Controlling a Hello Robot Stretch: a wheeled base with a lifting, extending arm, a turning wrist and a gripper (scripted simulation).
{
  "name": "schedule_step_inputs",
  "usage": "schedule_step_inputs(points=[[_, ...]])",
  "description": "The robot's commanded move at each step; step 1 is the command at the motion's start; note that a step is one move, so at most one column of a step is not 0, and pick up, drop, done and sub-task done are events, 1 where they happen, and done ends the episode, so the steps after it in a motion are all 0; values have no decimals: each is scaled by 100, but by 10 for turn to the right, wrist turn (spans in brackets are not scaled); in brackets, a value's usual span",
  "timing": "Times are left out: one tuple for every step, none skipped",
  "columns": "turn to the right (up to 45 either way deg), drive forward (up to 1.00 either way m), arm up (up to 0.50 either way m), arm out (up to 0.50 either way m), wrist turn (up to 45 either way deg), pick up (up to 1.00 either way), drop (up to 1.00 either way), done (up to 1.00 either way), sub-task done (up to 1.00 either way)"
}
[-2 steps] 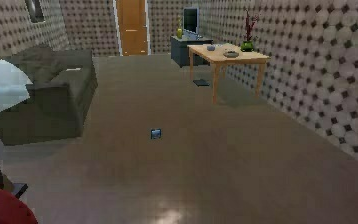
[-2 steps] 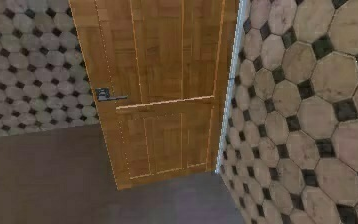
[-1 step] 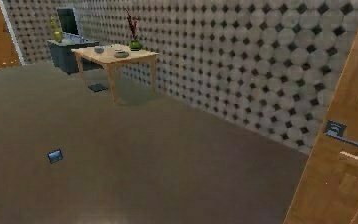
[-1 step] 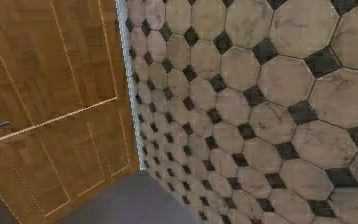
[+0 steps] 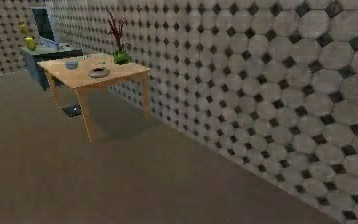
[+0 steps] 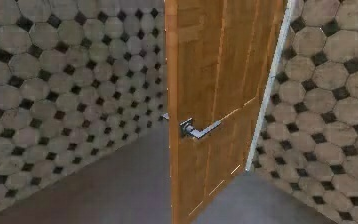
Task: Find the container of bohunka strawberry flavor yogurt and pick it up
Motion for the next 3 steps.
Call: schedule_step_inputs(points=[[270, 0, 0, 0, 0, 0, 0, 0, 0], [0, 10, 0, 0, 0, 0, 0, 0, 0], [180, 0, 0, 0, 0, 0, 0, 0, 0]])
